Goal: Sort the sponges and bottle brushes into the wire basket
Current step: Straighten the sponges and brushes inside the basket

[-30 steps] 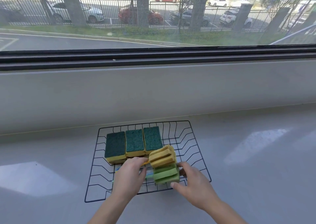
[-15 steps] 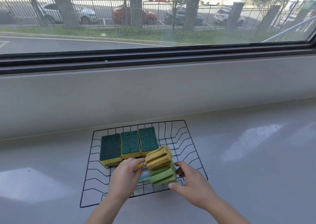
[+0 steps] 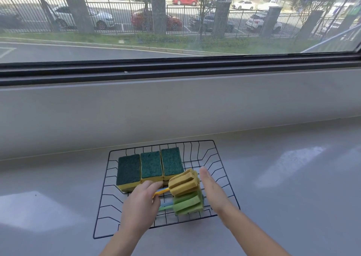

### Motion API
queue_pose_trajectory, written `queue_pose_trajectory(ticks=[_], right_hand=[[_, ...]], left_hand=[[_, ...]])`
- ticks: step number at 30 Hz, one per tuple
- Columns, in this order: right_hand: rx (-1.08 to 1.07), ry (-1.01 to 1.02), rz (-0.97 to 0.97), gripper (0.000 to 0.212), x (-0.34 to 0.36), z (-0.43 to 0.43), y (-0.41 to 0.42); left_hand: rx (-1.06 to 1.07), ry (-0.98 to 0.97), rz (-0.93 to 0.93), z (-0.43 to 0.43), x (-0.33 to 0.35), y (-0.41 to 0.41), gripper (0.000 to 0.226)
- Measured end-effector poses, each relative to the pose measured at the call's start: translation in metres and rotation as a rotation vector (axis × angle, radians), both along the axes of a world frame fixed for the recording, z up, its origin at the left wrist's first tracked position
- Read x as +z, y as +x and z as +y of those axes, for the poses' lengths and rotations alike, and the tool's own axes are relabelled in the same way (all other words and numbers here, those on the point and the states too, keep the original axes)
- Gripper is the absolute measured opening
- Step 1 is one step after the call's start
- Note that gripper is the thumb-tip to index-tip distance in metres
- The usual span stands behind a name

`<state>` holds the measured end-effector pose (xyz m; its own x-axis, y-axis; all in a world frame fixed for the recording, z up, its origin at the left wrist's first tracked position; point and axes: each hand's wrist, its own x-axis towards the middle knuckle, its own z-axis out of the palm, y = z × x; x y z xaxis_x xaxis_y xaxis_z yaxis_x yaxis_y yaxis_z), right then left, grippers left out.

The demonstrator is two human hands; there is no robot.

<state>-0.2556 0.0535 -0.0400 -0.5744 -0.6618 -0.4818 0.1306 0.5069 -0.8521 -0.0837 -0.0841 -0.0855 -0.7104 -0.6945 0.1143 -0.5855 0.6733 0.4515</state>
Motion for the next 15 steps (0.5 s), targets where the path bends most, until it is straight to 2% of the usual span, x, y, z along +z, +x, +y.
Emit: queue_pose_trajectory(ticks=[4,7,11,15], right_hand=[[-0.054,0.053,-0.037,0.056,-0.005,-0.024,0.003],[-0.067,0.109,-0.090,0.053,-0.012,-0.030,0.005],[-0.102,0.111,-0.105,0.049,-0.019,-0.028,0.004],[-0.087,0.113,-0.113,0.050,-0.019,-0.026,0.003]], left_hand=[[0.123,-0.117,0.119,-0.014,-0.004,0.032,0.032],[0.240,-0.162,0.027,-0.031,-0.006,0.061,0.045],[0.248,-0.003,-0.090,-0.034,-0.015,0.071,0.063],[0.256,0.084,-0.053,-0.031,-0.015,0.067,0.067]])
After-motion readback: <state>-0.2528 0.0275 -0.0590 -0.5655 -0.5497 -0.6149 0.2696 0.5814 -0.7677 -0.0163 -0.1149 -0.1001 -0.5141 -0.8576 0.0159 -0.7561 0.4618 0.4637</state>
